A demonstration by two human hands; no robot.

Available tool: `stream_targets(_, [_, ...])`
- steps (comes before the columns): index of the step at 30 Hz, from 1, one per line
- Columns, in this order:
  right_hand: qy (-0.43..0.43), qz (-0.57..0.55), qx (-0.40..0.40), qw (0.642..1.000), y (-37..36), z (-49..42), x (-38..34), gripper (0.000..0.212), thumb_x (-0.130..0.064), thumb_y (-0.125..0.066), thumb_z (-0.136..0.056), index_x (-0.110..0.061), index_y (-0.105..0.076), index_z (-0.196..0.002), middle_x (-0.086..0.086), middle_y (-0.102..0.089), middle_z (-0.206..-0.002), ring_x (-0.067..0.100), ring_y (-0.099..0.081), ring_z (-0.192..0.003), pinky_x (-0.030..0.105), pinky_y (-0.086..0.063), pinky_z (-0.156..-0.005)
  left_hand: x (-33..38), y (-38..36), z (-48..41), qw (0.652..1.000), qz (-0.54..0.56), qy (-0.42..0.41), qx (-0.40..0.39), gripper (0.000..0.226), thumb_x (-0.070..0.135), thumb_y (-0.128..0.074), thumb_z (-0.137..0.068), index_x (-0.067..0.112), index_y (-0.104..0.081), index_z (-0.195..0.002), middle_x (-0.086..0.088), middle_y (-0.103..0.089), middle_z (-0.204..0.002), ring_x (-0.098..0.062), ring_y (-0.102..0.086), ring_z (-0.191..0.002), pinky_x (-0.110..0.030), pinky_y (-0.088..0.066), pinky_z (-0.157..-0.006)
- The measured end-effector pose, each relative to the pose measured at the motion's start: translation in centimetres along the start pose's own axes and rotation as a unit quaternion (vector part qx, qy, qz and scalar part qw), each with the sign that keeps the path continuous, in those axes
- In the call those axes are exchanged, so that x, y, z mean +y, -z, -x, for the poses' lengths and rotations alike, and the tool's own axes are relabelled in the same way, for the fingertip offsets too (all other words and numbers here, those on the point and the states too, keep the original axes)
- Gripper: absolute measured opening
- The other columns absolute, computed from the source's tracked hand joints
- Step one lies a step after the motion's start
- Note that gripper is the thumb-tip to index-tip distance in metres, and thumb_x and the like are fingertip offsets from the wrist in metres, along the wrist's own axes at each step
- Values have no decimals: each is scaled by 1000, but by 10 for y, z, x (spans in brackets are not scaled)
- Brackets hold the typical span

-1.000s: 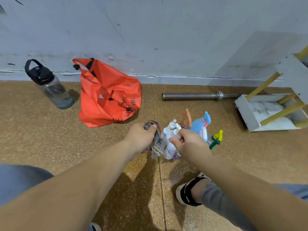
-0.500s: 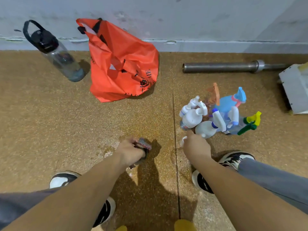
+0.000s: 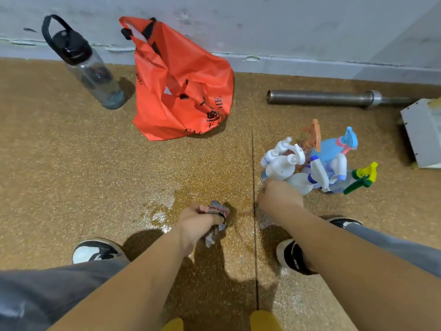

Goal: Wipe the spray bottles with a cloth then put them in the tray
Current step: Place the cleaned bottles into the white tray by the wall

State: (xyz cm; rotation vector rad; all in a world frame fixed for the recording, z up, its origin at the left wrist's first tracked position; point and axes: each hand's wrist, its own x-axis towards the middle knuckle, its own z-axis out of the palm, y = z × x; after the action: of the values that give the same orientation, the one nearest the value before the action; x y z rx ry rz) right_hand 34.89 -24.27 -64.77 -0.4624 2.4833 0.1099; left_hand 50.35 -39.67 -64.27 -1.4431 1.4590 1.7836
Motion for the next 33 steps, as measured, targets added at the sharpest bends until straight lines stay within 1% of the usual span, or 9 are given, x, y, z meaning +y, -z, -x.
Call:
stream_targets(2, [19, -164, -76, 983, 1, 6, -10, 28, -35, -56, -102, -10, -59, -113, 9, -65, -93, 23, -67, -66, 36, -59, -60, 7, -3, 8, 999, 44, -13, -19, 28, 7, -82, -86, 5, -67, -109, -11, -80, -89, -18, -78, -70, -26, -58, -56])
stream_targets(5, [19, -442, -197, 875, 2, 26, -29, 39, -40, -61, -102, -2, -66, -108, 15, -67, -92, 25, -69, -73, 39, -62, -67, 17, -7, 17, 992, 91, -42, -72, 33, 19, -81, -89, 4, -68, -115, -10, -81, -93, -23, -80, -86, -32, -61, -71])
stream_targets(9, [-17, -553, -181, 813, 2, 37, -40, 43, -58, -65, -94, -18, -74, -108, 11, -79, -99, 31, -78, -88, 45, -64, -83, 29, -6, 28, 969, 184, -65, -149, 28, 13, -48, -105, 0, -63, -124, -22, -78, -107, -34, -76, -102, -41, -61, -88])
stream_targets(13, [-7, -558, -150, 816, 11, 39, -34, 32, -43, -58, -103, -17, -73, -113, 10, -79, -90, 23, -77, -74, 40, -65, -67, 28, 1, 31, 980, 75, -154, -101, 33, -7, -66, -92, 8, -72, -121, -9, -79, -112, -21, -76, -105, -38, -60, -97])
stream_targets(17, [-48, -561, -197, 803, 11, 42, -33, 35, -47, -55, -104, -17, -69, -116, 12, -76, -91, 25, -73, -68, 36, -57, -62, 20, -4, 29, 981, 24, -179, -64, 19, 17, -76, -93, 24, -77, -111, 5, -80, -107, -14, -75, -104, -33, -60, -94])
stream_targets(21, [25, -429, -108, 897, -3, 32, -30, 37, -32, -53, -105, -5, -59, -80, 14, -62, -72, 28, -61, -65, 47, -58, -64, 1, 1, 11, 984, -40, -170, 32, 35, 28, -70, -98, 15, -67, -67, -4, -73, -73, -25, -69, -73, -36, -58, -75])
stream_targets(25, [39, -340, -82, 936, -8, 6, -48, 41, -22, -53, -105, -13, -43, -66, 4, -46, -63, 18, -43, -60, 31, -33, -54, -6, 17, -7, 979, -146, -139, 32, 22, 36, -84, -84, 17, -73, -81, -3, -76, -74, -23, -71, -65, -38, -58, -60])
stream_targets(29, [-36, -465, -137, 874, -7, -19, -75, 32, -31, -56, -99, -3, -67, -91, 13, -64, -85, 27, -60, -78, 32, -43, -71, 14, 18, -15, 992, -39, -118, -4, 31, 43, -84, -84, 14, -75, -90, -2, -81, -84, -21, -79, -80, -35, -63, -76])
stream_targets(33, [-58, -572, -135, 807, 16, -22, -74, 18, -23, -74, -86, -8, -69, -81, 21, -72, -81, 29, -70, -70, 39, -56, -67, 39, 18, -12, 993, 12, -121, 1, 38, 37, -72, -97, -1, -77, -100, -14, -81, -90, -31, -78, -84, -39, -63, -77])
